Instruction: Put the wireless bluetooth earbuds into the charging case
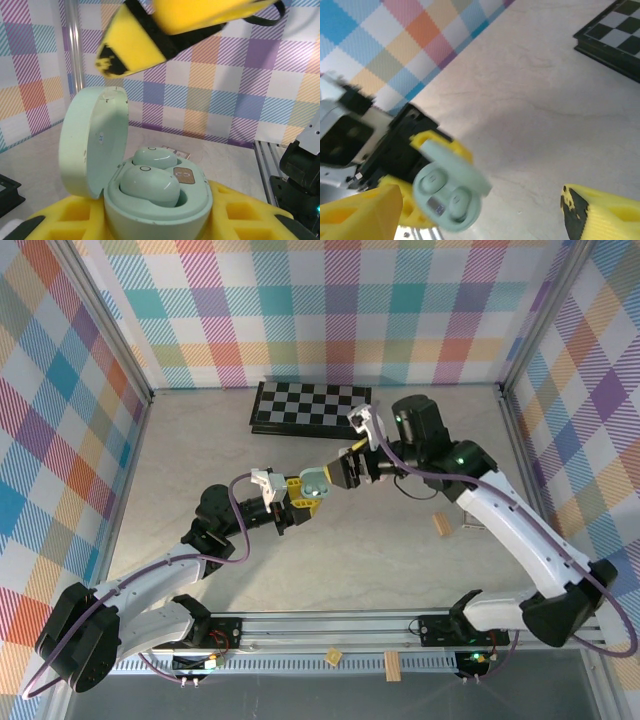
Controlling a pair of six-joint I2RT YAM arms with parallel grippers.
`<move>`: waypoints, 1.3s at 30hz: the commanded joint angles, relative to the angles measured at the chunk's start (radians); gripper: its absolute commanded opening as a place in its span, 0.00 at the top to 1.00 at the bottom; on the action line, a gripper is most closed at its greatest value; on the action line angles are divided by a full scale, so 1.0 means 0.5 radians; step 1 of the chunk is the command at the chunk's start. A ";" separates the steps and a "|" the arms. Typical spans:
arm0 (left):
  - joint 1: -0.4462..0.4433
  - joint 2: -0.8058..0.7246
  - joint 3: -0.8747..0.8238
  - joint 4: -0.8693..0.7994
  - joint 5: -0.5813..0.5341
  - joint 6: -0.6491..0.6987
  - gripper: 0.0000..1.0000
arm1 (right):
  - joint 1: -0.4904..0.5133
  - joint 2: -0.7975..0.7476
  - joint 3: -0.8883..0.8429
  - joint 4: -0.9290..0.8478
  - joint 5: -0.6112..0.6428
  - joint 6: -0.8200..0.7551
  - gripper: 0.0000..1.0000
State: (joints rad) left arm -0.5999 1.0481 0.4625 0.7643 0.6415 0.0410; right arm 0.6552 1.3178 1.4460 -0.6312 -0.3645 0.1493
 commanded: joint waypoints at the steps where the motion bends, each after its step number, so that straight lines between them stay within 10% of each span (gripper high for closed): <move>1: -0.009 -0.004 -0.008 0.134 0.064 0.014 0.70 | -0.003 0.144 0.149 -0.082 0.179 0.028 0.18; 13: -0.009 -0.033 -0.014 0.116 -0.030 0.002 0.70 | -0.005 0.059 -0.055 -0.094 -0.018 -0.188 0.15; 33: -0.050 0.274 0.138 0.560 -0.078 -0.086 0.70 | -0.217 -0.282 -0.996 1.636 -0.899 1.702 0.18; 39: -0.073 0.287 0.167 0.552 -0.070 -0.077 0.70 | -0.194 -0.228 -1.035 1.826 -0.954 1.848 0.22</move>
State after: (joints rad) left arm -0.6262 1.1904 0.5182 0.9771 0.5850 0.0105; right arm 0.5507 1.2049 0.9310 0.1188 -0.7845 0.9764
